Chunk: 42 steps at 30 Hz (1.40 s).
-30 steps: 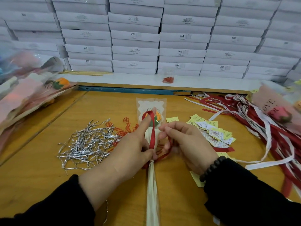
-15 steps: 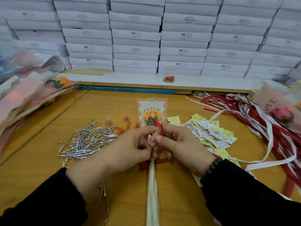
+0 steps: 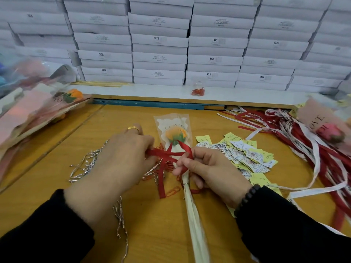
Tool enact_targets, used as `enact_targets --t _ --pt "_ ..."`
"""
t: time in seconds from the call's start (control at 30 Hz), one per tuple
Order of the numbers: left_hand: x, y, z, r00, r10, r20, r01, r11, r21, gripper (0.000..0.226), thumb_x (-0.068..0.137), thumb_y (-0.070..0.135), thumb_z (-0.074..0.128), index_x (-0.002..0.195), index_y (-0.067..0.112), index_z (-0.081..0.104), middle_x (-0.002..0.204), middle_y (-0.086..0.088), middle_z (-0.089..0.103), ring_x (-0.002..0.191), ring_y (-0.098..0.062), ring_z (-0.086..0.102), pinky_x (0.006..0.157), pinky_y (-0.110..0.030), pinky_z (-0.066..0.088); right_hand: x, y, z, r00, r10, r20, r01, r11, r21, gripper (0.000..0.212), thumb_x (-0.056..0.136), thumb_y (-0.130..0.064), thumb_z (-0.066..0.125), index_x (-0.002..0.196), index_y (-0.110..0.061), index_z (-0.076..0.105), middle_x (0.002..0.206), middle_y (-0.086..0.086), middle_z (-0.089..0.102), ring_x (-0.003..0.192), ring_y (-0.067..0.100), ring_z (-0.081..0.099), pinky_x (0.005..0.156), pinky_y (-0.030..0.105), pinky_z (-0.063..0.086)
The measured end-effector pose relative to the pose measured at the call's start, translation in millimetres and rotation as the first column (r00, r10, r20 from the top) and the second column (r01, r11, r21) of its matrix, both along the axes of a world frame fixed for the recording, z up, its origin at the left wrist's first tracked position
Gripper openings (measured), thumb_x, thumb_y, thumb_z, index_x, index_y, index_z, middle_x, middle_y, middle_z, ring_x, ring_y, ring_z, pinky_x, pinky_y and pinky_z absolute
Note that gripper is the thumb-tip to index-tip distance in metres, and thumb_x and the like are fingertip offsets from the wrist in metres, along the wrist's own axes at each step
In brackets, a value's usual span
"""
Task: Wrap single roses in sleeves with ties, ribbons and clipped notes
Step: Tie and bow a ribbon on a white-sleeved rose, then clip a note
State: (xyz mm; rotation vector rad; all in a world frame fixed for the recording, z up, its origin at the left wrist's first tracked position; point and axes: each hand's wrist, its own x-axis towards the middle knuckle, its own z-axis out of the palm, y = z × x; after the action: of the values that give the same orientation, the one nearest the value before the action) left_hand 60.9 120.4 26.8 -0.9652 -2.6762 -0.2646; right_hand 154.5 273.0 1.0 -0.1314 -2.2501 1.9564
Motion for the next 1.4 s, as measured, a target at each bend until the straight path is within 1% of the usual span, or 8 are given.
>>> enact_targets --t 0.2,0.37,0.47,0.57,0.83,1.03,1.2,1.4 --pt "-7 -12 11 0.996 0.084 -0.034 -0.088 0.984 -0.155 0.036 0.081 0.048 0.062 0.111 0.031 0.052 0.111 0.004 0.045 0.109 -0.017 0.041 0.088 -0.031 0.033 -1 -1 0 1.000 0.003 0.004 -0.003 0.998 -0.067 0.017 0.096 -0.005 0.044 0.085 -0.004 0.057 0.083 0.018 0.068 0.032 0.004 0.037 0.035 0.011 0.030" --pt "19 4 12 0.906 -0.321 0.277 0.188 0.890 0.415 0.019 0.075 0.028 0.073 0.078 0.025 0.055 0.082 0.009 0.056 0.080 -0.005 0.051 0.068 -0.023 0.041 -2 0 -2 1.000 -0.029 0.007 0.030 0.997 -0.071 0.011 0.097 -0.005 0.042 0.093 -0.005 0.053 0.055 0.016 0.055 0.029 0.006 0.038 0.033 0.013 0.030" --pt "28 16 -4 0.828 -0.401 0.392 0.198 0.863 0.465 0.022 0.073 0.027 0.075 0.080 0.024 0.054 0.086 0.007 0.061 0.080 -0.003 0.057 0.068 -0.019 0.046 -3 -1 -3 0.998 -0.058 0.006 0.058 0.997 -0.059 0.008 0.097 -0.007 0.043 0.097 -0.008 0.051 0.043 0.006 0.048 0.030 0.009 0.040 0.033 0.016 0.029" --pt "28 21 -20 0.855 -0.382 0.351 0.213 0.875 0.434 0.027 0.075 0.032 0.072 0.082 0.030 0.046 0.095 0.008 0.054 0.084 -0.001 0.055 0.069 -0.012 0.043 -4 -1 -3 0.997 -0.071 -0.001 0.071 0.997 -0.016 0.010 0.098 -0.009 0.043 0.099 -0.012 0.052 0.047 0.004 0.050 0.034 0.011 0.044 0.035 0.019 0.030" --pt "23 23 -31 0.894 -0.362 0.263 0.218 0.865 0.451 0.028 0.081 0.024 0.066 0.072 0.036 0.042 0.078 0.006 0.056 0.084 -0.021 0.051 0.073 -0.037 0.041 -2 -8 -1 1.000 -0.012 0.003 0.012 1.000 -0.023 0.017 0.099 -0.010 0.040 0.115 -0.010 0.046 0.046 0.006 0.054 0.034 0.009 0.048 0.039 0.017 0.038" --pt "19 23 -32 0.911 -0.357 0.208 0.214 0.838 0.502 0.010 0.079 0.016 0.067 0.075 0.024 0.062 0.074 0.008 0.054 0.085 -0.023 0.051 0.076 -0.042 0.042 -2 -7 -2 0.998 -0.057 -0.028 0.057 0.998 -0.011 0.012 0.097 -0.013 0.045 0.108 -0.010 0.041 0.051 0.003 0.057 0.036 0.009 0.053 0.040 0.018 0.041" --pt "18 22 -31 0.862 -0.358 0.358 0.086 0.801 0.593 0.013 0.079 0.013 0.068 0.068 0.017 0.062 0.074 0.001 0.063 0.080 -0.021 0.058 0.075 -0.040 0.047 0 3 -5 0.993 -0.082 -0.081 0.076 0.995 -0.071 0.023 0.083 0.000 0.064 0.087 -0.013 0.045 0.079 0.003 0.061 0.056 0.016 0.060 0.054 0.026 0.052" --pt "16 20 -27 0.815 -0.381 0.436 0.055 0.801 0.597 0.012 0.084 0.014 0.065 0.073 0.012 0.061 0.071 -0.008 0.063 0.073 -0.029 0.058 0.073 -0.046 0.050 2 4 -8 0.968 -0.080 -0.237 0.199 0.819 0.538 0.034 0.080 0.005 0.062 0.078 -0.026 0.049 0.092 -0.006 0.051 0.071 0.002 0.050 0.065 0.014 0.042"
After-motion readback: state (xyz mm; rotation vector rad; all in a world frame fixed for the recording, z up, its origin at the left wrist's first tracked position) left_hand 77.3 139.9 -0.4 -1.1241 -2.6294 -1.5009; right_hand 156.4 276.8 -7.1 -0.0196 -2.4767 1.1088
